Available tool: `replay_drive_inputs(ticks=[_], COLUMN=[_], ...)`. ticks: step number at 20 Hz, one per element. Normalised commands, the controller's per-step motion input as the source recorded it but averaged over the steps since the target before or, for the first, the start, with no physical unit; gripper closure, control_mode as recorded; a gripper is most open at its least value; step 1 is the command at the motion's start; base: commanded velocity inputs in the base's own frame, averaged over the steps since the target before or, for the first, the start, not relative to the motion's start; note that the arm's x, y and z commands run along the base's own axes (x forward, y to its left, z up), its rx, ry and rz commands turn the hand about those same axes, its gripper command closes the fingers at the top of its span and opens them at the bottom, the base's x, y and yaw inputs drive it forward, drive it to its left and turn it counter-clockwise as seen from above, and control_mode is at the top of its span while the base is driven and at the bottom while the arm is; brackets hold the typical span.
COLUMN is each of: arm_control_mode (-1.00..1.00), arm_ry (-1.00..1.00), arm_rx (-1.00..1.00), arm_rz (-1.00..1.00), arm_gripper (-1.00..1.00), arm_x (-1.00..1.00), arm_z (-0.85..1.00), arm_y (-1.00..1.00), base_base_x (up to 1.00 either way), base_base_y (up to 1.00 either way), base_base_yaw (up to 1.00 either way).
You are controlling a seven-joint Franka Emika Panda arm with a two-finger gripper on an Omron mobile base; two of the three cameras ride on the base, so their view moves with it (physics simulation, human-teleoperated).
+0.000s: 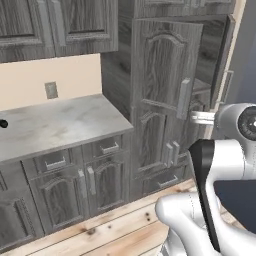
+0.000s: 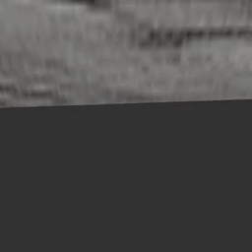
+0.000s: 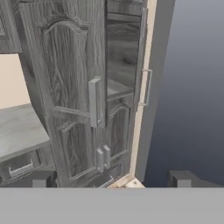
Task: Close all open cabinet doors.
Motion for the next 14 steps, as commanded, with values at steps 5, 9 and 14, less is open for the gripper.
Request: replay_drive_inputs(ticks=[5,9,14], arm_control_mode=[1.00,1.00,1.00], arm_ry=[0.00,0.00,0.00], arm_rx=[0.00,0.00,0.00], arm_rz=[0.00,0.00,0.00], arm_gripper=[-1.00,-1.00,-1.00], arm_x=[0.00,0.00,0.00], arm_z=[0.00,0.00,0.00], arm_y=[0.00,0.00,0.00], base_base_x=[0.60,0.82,0.73], base_base_y=[-0.40,0.01,0.00], base_base_yaw=[0.24,0.01,0.01])
